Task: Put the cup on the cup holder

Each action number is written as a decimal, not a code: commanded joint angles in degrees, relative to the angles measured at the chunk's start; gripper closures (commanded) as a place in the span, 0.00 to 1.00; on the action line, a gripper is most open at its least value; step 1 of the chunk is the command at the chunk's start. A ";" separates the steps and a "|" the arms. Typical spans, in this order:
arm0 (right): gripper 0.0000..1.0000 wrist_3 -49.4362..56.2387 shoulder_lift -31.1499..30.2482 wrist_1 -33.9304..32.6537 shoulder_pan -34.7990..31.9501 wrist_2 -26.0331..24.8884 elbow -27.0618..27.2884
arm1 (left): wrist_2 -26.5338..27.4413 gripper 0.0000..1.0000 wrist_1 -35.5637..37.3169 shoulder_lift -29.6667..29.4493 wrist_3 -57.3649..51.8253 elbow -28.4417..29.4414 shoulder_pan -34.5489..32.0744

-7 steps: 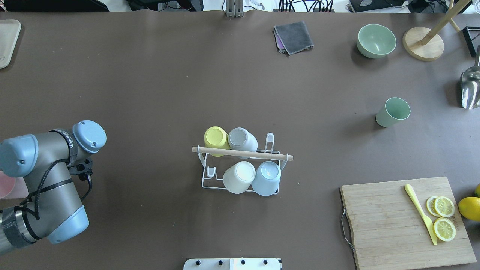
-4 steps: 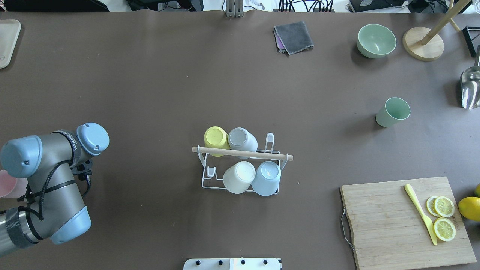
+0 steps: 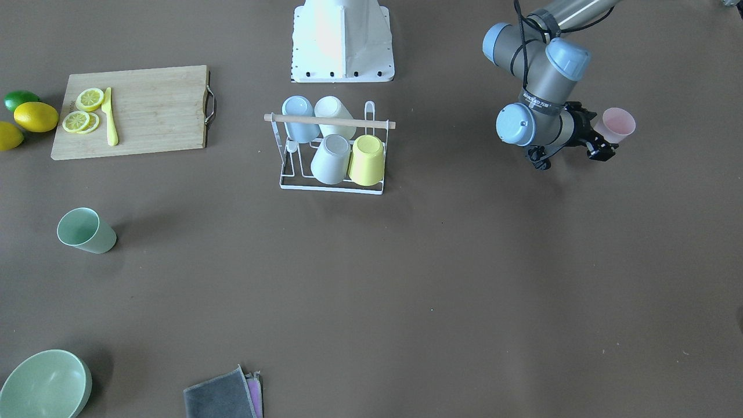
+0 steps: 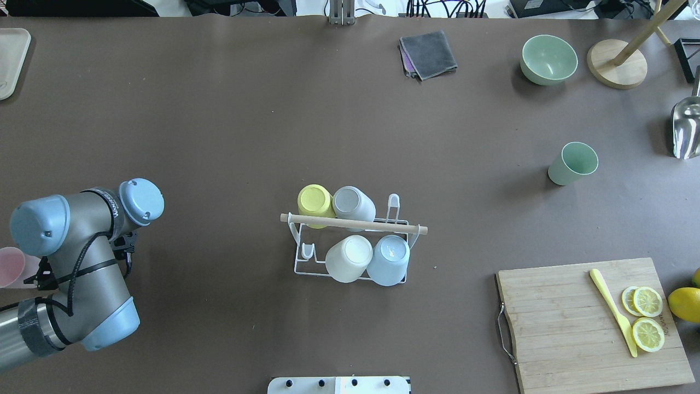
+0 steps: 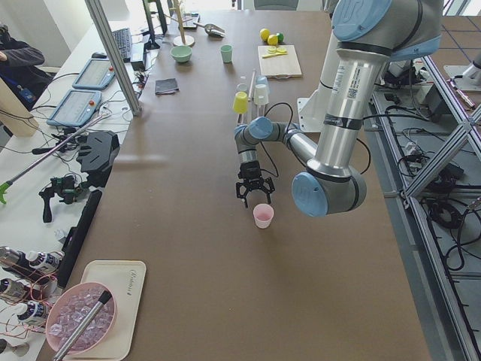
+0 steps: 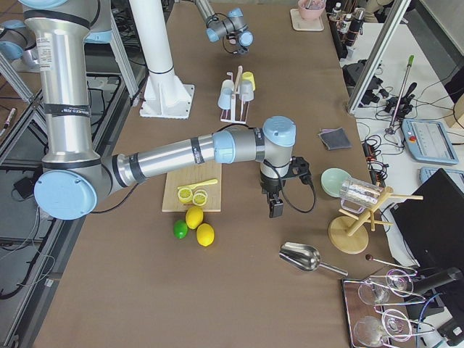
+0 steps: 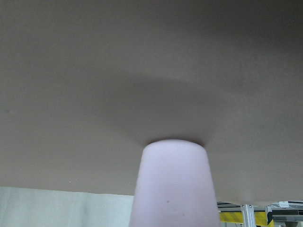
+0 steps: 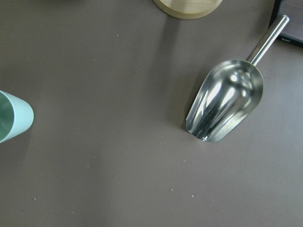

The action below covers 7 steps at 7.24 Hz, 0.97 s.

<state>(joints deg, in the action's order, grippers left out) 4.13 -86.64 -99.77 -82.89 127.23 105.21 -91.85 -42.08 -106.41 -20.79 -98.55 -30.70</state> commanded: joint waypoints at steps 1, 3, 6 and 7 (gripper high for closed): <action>0.00 -0.17 2.52 -0.25 2.01 0.39 0.61 | 0.01 0.02 0.06 0.24 0.13 0.46 0.82; 0.00 -0.08 4.01 -0.08 4.20 -0.22 0.70 | 0.01 0.02 -0.11 1.12 0.13 0.38 0.82; 0.00 -0.08 4.89 -0.51 6.49 0.21 2.28 | 0.01 0.02 -0.55 1.74 0.22 0.46 0.65; 0.00 -0.08 7.16 -3.91 8.68 -0.22 2.45 | 0.01 0.02 -1.60 2.78 0.22 0.46 0.65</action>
<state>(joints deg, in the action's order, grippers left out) 4.04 -81.37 -100.96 -76.49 127.28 107.30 -91.85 -42.85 -104.47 -20.60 -98.11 -30.02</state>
